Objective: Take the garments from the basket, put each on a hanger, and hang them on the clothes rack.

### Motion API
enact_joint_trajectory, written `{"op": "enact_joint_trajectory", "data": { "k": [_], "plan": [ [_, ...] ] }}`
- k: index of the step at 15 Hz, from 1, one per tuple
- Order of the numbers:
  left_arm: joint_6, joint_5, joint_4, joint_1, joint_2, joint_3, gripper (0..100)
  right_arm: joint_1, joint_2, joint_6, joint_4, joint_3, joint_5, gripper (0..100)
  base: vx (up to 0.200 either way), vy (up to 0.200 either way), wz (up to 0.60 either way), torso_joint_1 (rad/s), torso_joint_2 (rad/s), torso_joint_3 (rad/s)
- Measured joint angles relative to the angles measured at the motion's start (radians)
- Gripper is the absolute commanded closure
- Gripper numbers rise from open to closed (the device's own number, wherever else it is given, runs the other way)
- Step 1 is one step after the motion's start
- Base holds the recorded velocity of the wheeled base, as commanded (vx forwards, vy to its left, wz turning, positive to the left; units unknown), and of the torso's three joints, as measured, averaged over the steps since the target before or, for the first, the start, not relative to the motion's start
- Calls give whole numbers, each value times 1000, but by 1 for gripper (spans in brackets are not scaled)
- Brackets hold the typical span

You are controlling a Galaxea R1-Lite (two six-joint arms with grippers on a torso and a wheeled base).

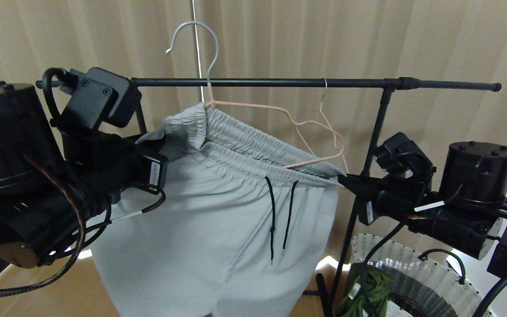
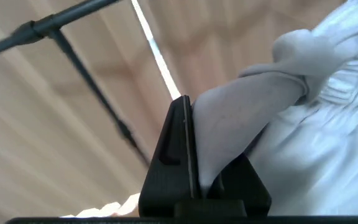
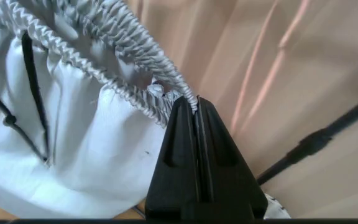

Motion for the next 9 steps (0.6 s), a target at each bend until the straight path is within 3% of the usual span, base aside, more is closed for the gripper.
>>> {"op": "enact_joint_trajectory", "data": {
  "k": [2, 6, 9],
  "plan": [
    [74, 0, -1, 38, -6, 43, 100, -21, -18, 0, 0, -1, 0, 100, 0, 0, 0, 0, 0, 0],
    [143, 1, -1, 64, -16, 136, 100, -27, -39, 0, 0, -6, 2, 100, 0, 0, 0, 0, 0, 0],
    [146, 10, -1, 66, -13, 156, 100, 3, -66, 0, 34, -22, 9, 100, 0, 0, 0, 0, 0, 0]
  ]
}}
